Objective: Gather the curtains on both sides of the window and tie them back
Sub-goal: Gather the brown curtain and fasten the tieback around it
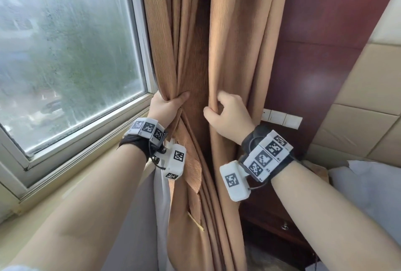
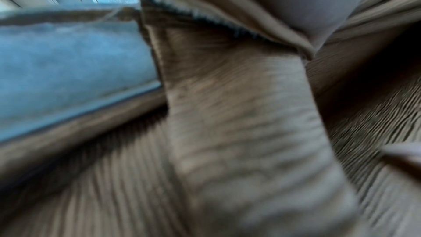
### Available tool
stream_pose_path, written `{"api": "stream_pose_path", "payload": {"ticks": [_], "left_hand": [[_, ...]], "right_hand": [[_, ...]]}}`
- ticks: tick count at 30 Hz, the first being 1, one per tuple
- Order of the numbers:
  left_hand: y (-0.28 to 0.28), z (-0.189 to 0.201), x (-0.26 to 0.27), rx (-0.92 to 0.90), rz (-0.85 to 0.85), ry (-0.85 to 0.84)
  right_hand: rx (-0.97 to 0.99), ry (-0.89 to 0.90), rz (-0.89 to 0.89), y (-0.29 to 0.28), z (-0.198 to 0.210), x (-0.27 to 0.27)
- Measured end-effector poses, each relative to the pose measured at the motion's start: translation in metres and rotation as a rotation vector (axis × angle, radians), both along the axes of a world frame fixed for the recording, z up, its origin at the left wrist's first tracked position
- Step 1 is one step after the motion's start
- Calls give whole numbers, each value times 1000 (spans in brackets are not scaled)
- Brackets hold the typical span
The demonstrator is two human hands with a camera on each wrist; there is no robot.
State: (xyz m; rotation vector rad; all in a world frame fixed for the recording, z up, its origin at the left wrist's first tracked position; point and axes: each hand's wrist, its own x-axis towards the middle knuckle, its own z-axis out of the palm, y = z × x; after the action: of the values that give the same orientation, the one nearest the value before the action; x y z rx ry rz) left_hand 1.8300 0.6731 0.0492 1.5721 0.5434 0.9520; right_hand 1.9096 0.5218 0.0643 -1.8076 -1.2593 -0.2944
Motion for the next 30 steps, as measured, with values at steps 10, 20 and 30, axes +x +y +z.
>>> {"api": "stream_pose_path", "payload": {"ticks": [10,20,30], "left_hand": [[-2,2,-9,6,-47,-5],[-10,7,-21,47,-136,59],[-23,23,-24,112,-243,242]], "right_hand": [[-241,-12,48,17,-6,-15],[-537,11,79,33,-28,-25],[-719,-249,55,28,-31,-29]]}}
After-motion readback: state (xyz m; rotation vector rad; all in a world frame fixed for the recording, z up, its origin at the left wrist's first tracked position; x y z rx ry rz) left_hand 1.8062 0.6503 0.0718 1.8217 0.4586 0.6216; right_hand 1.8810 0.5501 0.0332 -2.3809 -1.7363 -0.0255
